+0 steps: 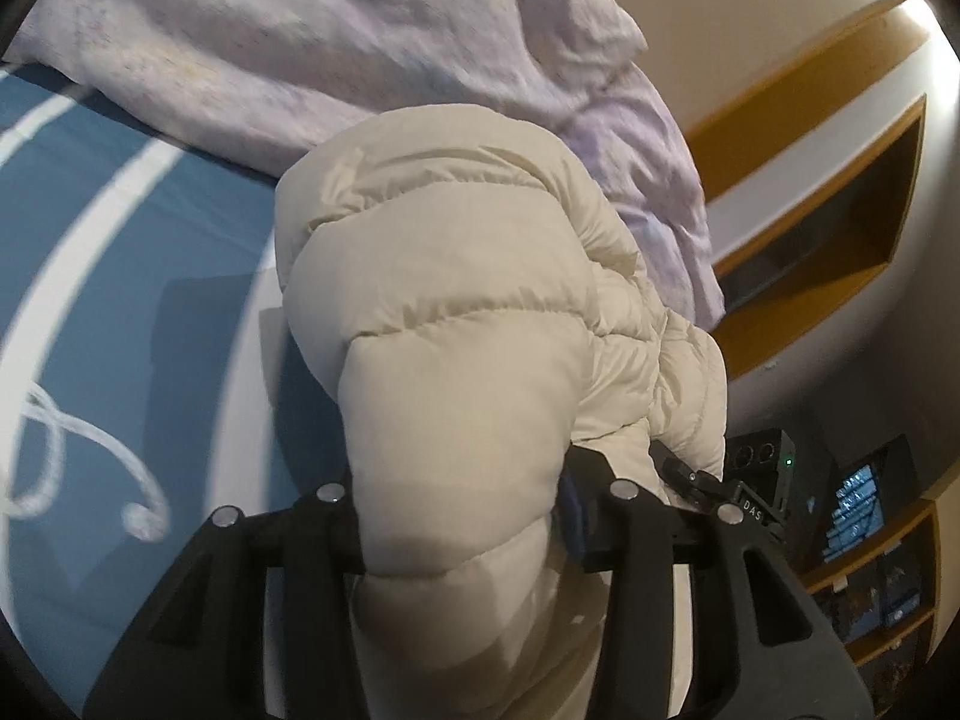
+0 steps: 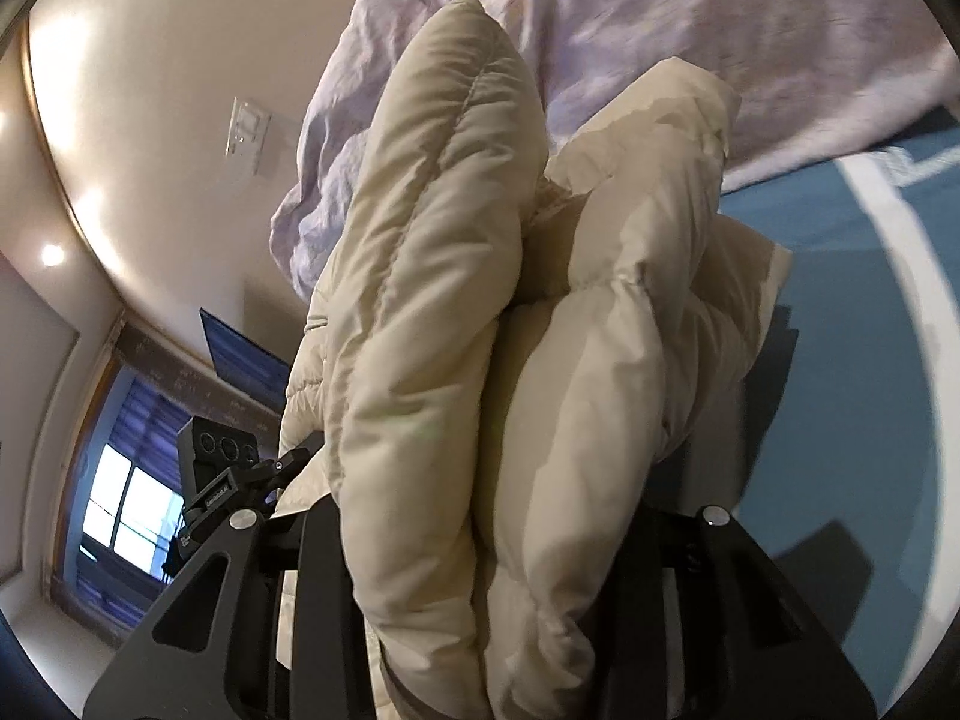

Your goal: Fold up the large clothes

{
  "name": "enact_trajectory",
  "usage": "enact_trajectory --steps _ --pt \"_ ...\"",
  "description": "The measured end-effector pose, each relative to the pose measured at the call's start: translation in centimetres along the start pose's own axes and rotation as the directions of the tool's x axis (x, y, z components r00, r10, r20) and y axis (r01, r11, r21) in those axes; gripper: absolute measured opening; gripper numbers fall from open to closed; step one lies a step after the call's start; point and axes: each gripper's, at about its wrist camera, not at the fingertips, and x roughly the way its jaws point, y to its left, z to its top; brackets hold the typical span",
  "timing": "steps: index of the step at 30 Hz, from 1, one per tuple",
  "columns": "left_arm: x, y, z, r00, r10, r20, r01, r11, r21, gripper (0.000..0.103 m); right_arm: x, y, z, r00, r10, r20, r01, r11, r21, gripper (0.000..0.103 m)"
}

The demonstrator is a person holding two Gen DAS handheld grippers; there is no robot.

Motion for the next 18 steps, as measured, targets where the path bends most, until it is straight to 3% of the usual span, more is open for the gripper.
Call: enact_trajectory --steps 5,12,15,18 --pt "-0.7 2.2 0.5 0.998 0.063 0.010 -0.063 0.998 0.013 0.045 2.0 -0.3 0.2 0.999 -0.009 -0.033 0.009 1.000 -0.008 0.035" --pt "1.4 2.8 0.7 0.990 0.139 0.004 -0.139 0.988 0.070 0.047 2.8 -1.4 0.2 0.996 -0.070 -0.052 0.069 0.998 -0.006 0.036" --pt "2.0 2.3 0.6 0.980 0.200 0.016 -0.200 0.973 0.118 0.053 3.2 -0.7 -0.3 0.989 -0.139 -0.058 0.137 0.990 -0.037 0.044" --pt "2.2 1.4 0.3 0.959 0.281 0.043 -0.284 0.943 0.173 0.063 3.0 0.5 -0.4 0.968 -0.245 -0.048 0.240 0.967 -0.080 0.062"
